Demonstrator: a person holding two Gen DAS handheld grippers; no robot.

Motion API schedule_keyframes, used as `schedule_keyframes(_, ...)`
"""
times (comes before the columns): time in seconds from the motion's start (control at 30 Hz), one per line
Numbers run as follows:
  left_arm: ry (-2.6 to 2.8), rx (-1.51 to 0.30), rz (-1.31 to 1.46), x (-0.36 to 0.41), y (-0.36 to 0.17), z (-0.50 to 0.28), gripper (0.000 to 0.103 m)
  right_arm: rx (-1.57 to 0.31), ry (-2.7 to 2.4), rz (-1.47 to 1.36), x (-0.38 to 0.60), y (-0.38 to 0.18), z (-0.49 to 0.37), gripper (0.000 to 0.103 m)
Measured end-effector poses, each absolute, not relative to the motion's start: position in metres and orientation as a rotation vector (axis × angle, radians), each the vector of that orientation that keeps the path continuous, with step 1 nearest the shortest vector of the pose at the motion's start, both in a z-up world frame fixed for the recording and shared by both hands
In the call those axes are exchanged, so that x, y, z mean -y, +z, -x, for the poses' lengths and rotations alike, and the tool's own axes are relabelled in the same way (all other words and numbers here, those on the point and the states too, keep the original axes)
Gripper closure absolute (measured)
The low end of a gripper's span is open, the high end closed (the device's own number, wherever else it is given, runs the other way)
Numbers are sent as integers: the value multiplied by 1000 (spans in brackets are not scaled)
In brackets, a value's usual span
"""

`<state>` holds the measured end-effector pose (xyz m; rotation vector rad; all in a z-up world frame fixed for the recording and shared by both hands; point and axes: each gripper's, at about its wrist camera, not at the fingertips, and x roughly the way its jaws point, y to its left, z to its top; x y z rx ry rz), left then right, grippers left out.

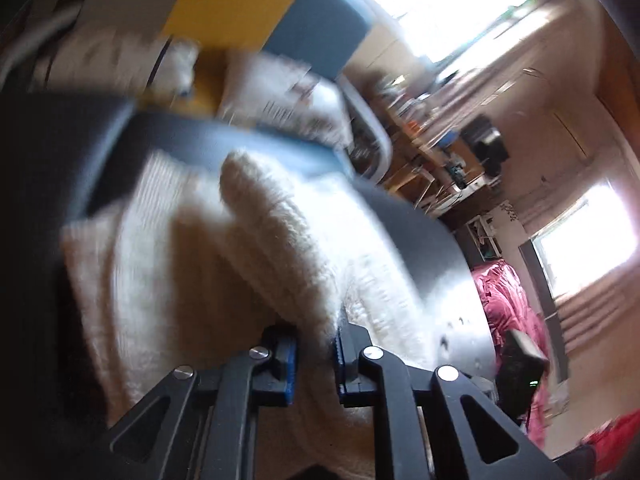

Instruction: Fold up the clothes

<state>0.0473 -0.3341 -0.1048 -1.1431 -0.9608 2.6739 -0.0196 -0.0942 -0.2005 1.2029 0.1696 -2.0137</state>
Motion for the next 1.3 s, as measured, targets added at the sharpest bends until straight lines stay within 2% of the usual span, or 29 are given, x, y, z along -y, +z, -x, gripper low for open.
schedule_keyframes(0.03, 2692, 914, 1089, 326, -85, -46, 91, -175, -2016, -1200, 94, -200, 18, 68)
schedule_keyframes(0.1, 2690, 824, 1049, 314, -58, -37, 91, -146, -2018, -1197, 90, -198, 15, 53)
schedule_keyframes(0.13, 2687, 782, 1037, 309, -46, -32, 91, -121, -2027, -1189, 86, -197, 14, 49)
schedule_keyframes(0.27, 2675, 669, 1097, 302, -30, -7, 91, -79, -2068, -1130, 74, -187, 3, 47)
schedule_keyframes(0.33, 2645, 702, 1109, 302, -27, 2, 91, -72, -2065, -1079, 69, -176, -10, 53)
schedule_keyframes(0.37, 2639, 713, 1109, 302, -26, 5, 91, -77, -2047, -1062, 67, -171, -17, 64)
schedule_keyframes(0.4, 2631, 723, 1109, 303, -24, 7, 91, -85, -2022, -1044, 67, -166, -24, 69)
schedule_keyframes(0.6, 2575, 741, 1101, 290, -19, 12, 91, 16, -1860, -1000, 87, -158, -43, 69)
schedule_keyframes(0.9, 2561, 769, 1047, 289, -15, 6, 91, 304, -1967, -1137, 70, -198, 1, 69)
schedule_keyframes(1.03, 2584, 813, 1059, 306, -34, -11, 91, 438, -2009, -1196, 61, -215, 21, 71)
schedule_keyframes(1.07, 2591, 830, 1066, 311, -41, -16, 90, 431, -2009, -1205, 62, -217, 22, 71)
schedule_keyframes(1.1, 2600, 848, 1079, 318, -52, -23, 90, 414, -2006, -1213, 62, -218, 21, 77)
schedule_keyframes(1.3, 2655, 1002, 1131, 355, -108, -63, 90, 266, -1987, -1244, 72, -219, 17, 76)
